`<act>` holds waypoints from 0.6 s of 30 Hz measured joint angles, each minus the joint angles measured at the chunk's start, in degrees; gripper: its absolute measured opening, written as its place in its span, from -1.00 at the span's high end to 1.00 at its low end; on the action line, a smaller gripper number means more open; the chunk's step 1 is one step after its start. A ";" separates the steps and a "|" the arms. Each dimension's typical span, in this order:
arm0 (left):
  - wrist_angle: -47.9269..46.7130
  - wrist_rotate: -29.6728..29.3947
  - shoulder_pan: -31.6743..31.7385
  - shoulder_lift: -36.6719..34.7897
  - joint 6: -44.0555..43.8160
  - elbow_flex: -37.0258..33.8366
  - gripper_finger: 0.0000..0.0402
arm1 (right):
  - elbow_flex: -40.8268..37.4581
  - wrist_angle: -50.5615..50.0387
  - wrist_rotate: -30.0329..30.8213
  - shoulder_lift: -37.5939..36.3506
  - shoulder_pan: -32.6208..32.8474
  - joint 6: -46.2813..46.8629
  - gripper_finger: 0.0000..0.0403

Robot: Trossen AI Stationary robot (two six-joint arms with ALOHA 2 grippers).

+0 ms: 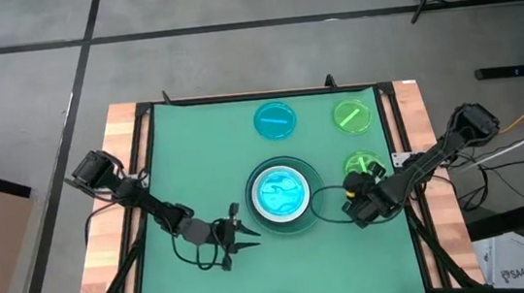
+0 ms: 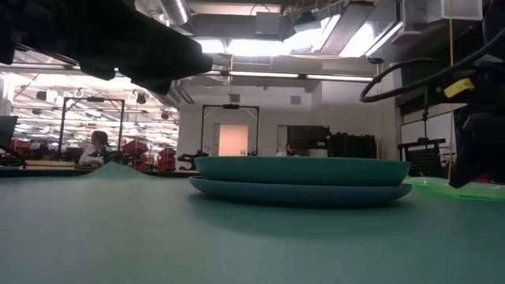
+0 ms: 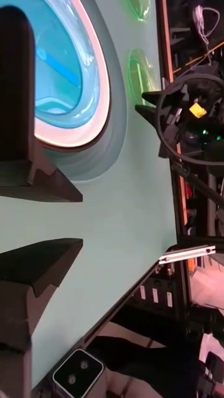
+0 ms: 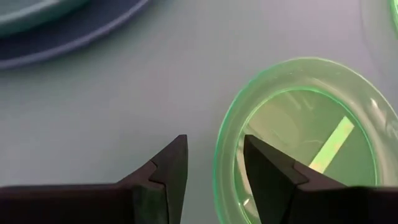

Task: Stack plastic plates
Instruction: Stack the bottom green transparent plate on top of the green transparent plate

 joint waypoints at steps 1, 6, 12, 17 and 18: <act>-0.25 -0.02 0.02 0.00 0.00 0.00 0.52 | 0.00 0.01 0.07 0.00 0.00 -0.81 0.28; -1.97 -0.11 0.45 0.02 0.85 0.00 0.52 | -1.96 3.10 2.18 1.19 0.00 -0.73 0.38; -2.04 -0.06 0.50 0.02 0.26 0.00 0.52 | -5.01 5.31 1.10 3.48 -0.28 0.92 0.50; -1.92 -0.03 0.22 0.02 0.62 0.00 0.52 | -5.49 7.17 0.92 3.67 -0.28 0.50 0.67; -1.76 -0.13 0.28 0.02 0.65 0.00 0.52 | -5.49 7.39 0.80 3.67 -0.28 0.27 0.74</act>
